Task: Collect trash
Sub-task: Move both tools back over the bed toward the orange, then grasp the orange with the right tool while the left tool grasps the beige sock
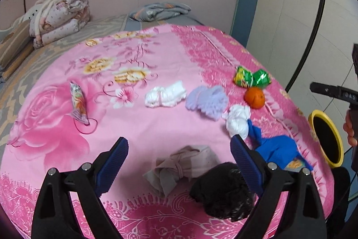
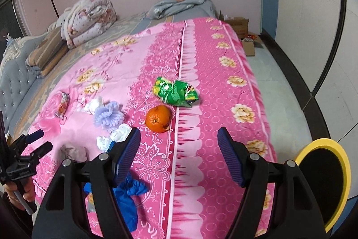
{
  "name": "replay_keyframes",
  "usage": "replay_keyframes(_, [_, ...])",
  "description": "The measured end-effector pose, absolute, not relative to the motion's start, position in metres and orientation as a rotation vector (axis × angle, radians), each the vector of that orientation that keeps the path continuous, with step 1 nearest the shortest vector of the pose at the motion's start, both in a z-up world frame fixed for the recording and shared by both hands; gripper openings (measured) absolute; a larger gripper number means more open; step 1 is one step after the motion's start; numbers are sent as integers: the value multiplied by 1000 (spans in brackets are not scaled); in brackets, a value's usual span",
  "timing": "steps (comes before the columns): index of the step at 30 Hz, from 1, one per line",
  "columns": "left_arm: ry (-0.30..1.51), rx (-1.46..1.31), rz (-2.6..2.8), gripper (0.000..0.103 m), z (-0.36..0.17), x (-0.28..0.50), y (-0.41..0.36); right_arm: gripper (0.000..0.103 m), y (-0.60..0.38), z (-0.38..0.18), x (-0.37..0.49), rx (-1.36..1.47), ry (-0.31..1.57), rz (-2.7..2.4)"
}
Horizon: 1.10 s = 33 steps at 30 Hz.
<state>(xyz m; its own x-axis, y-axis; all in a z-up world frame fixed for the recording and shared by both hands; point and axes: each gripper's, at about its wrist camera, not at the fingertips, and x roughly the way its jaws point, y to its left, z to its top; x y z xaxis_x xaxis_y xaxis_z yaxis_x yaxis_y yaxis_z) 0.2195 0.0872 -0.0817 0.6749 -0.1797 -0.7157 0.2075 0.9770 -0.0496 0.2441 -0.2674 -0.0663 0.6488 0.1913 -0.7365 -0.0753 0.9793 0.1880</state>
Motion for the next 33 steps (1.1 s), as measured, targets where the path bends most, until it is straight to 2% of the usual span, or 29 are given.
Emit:
replay_keyframes(15, [902, 81, -269, 88, -129, 254, 82, 68, -236, -117, 292, 112, 969, 198])
replay_keyframes(26, [953, 43, -323, 80, -148, 274, 84, 67, -213, -144, 322, 67, 1006, 213])
replay_keyframes(28, [959, 31, -338, 73, -150, 277, 85, 63, -209, -149, 328, 59, 1013, 211])
replay_keyframes(30, [966, 7, -365, 63, -151, 280, 85, 54, -206, -156, 336, 59, 1031, 210])
replay_keyframes(31, [966, -1, -376, 56, -152, 281, 85, 53, -205, -158, 338, 58, 1035, 212])
replay_keyframes(33, [964, -9, -396, 49, -153, 282, 84, 45, -202, -163, 342, 67, 1043, 225])
